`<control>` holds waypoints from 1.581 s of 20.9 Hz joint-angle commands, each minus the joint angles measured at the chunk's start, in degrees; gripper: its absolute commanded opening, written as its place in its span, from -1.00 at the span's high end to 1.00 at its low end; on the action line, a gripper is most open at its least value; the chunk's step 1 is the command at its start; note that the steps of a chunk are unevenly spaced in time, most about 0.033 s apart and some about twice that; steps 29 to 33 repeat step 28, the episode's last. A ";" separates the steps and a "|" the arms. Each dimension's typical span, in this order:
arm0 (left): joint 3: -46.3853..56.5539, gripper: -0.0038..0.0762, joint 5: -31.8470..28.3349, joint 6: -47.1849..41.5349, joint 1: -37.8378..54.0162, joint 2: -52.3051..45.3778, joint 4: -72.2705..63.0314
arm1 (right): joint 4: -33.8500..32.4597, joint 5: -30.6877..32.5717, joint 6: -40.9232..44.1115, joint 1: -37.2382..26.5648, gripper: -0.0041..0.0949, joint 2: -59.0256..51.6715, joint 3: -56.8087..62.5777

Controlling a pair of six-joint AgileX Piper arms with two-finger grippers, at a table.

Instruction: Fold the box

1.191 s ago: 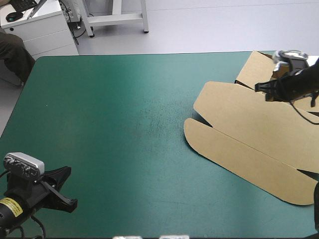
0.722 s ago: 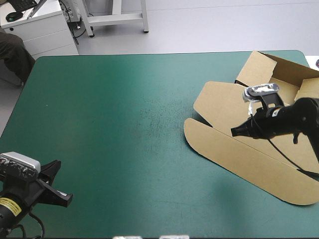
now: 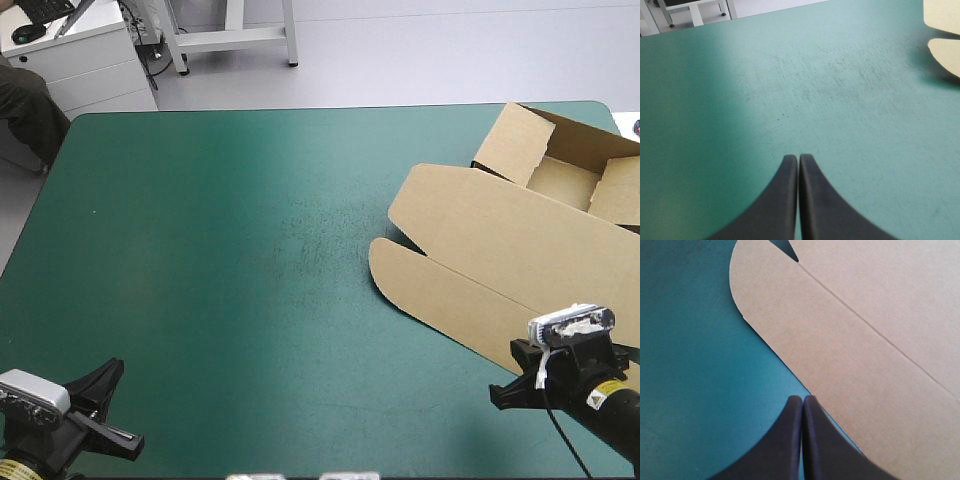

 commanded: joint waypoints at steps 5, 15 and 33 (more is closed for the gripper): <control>1.55 0.93 -5.29 -0.52 -0.34 -2.01 -1.43 | 1.06 -5.75 0.41 0.00 0.96 -12.03 7.12; 1.55 0.93 -5.18 -0.52 -0.34 -2.48 -1.68 | 0.49 -7.15 0.41 0.00 0.96 -28.94 9.06; 1.55 0.93 -5.18 -0.45 -0.34 -2.48 -2.83 | 0.95 -7.25 0.80 -0.20 0.96 -31.31 9.20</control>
